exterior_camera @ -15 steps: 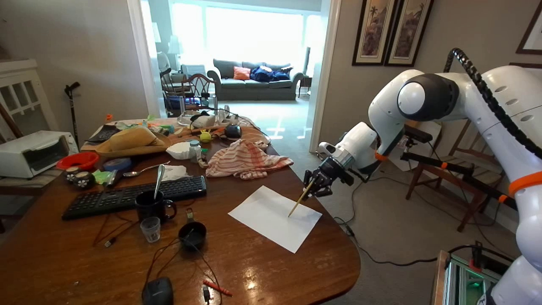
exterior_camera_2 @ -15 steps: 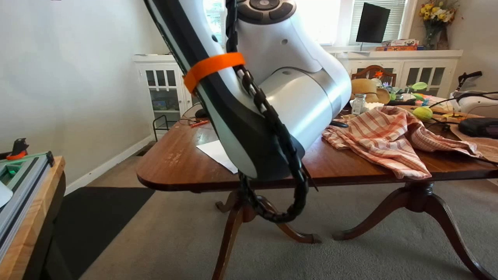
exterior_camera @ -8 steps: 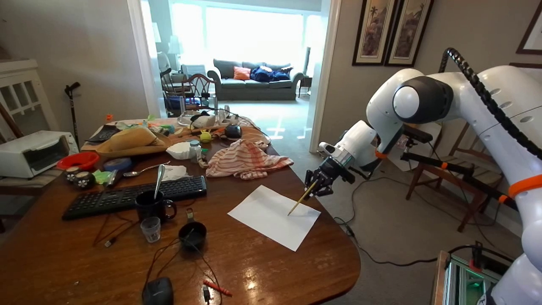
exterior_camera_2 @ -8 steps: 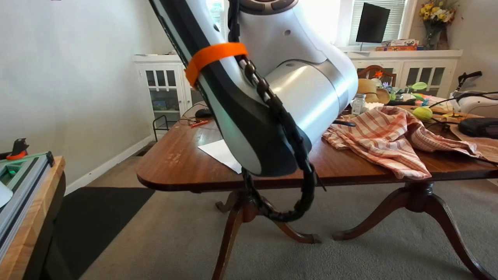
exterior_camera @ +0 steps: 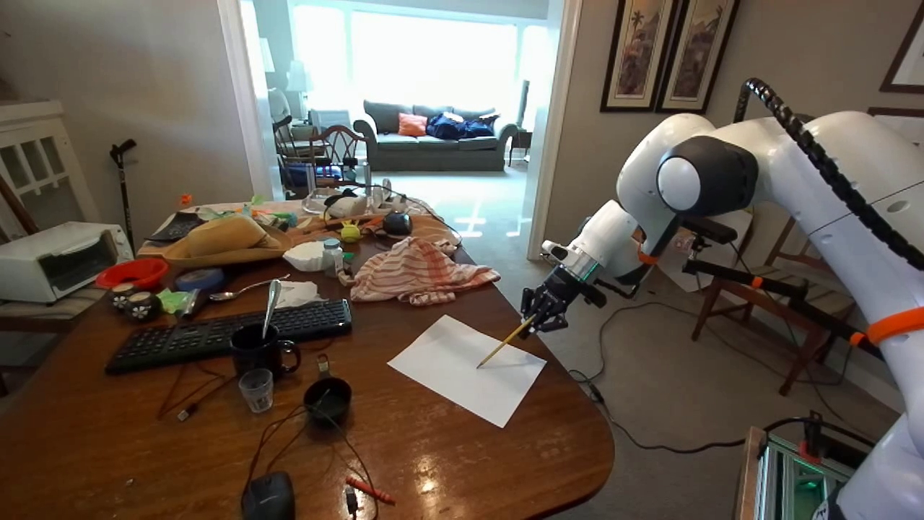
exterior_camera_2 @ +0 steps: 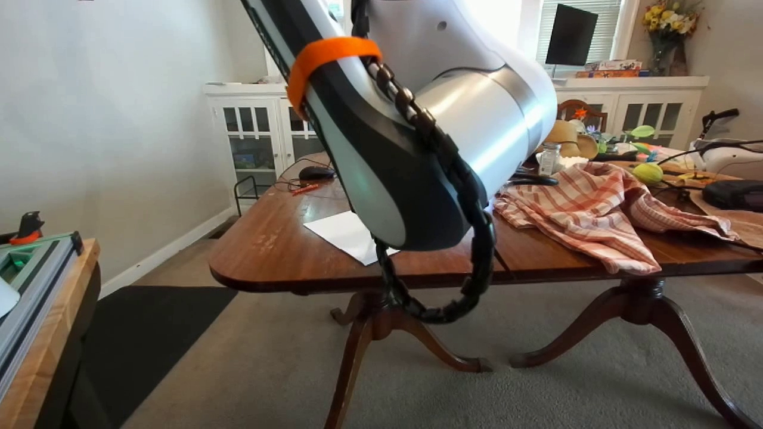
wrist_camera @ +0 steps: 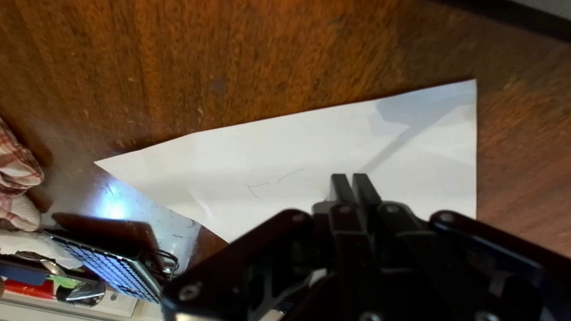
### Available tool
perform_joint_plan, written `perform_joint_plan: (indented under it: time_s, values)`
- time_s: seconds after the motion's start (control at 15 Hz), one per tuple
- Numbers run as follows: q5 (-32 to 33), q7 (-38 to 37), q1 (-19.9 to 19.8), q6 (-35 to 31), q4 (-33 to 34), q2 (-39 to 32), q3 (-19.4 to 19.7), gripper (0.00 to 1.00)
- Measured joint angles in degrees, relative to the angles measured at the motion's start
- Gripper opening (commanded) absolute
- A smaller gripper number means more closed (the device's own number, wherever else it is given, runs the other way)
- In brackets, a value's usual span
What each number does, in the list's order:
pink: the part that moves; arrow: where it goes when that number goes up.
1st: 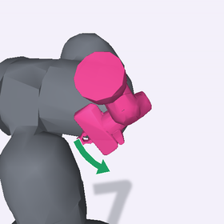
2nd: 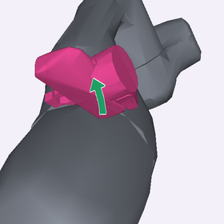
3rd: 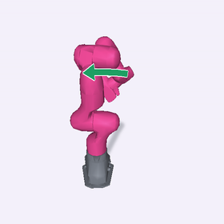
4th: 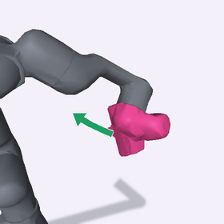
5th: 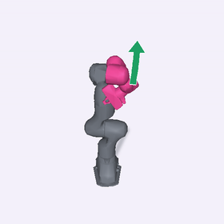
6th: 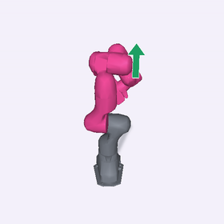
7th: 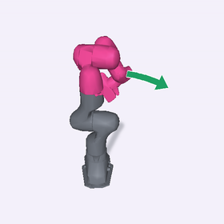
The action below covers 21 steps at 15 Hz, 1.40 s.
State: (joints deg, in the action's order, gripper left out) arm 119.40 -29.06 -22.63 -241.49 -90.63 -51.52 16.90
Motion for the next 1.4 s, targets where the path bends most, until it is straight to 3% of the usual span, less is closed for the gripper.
perform_joint_plan:
  time_s: [0.93,1.4]
  values:
    - [0.3,1.2,6.2,1.3,3.1,0.1,6.6,0.02]
    - [4.6,3.9,9.9,7.2,7.1,0.3,9.2,0.02]
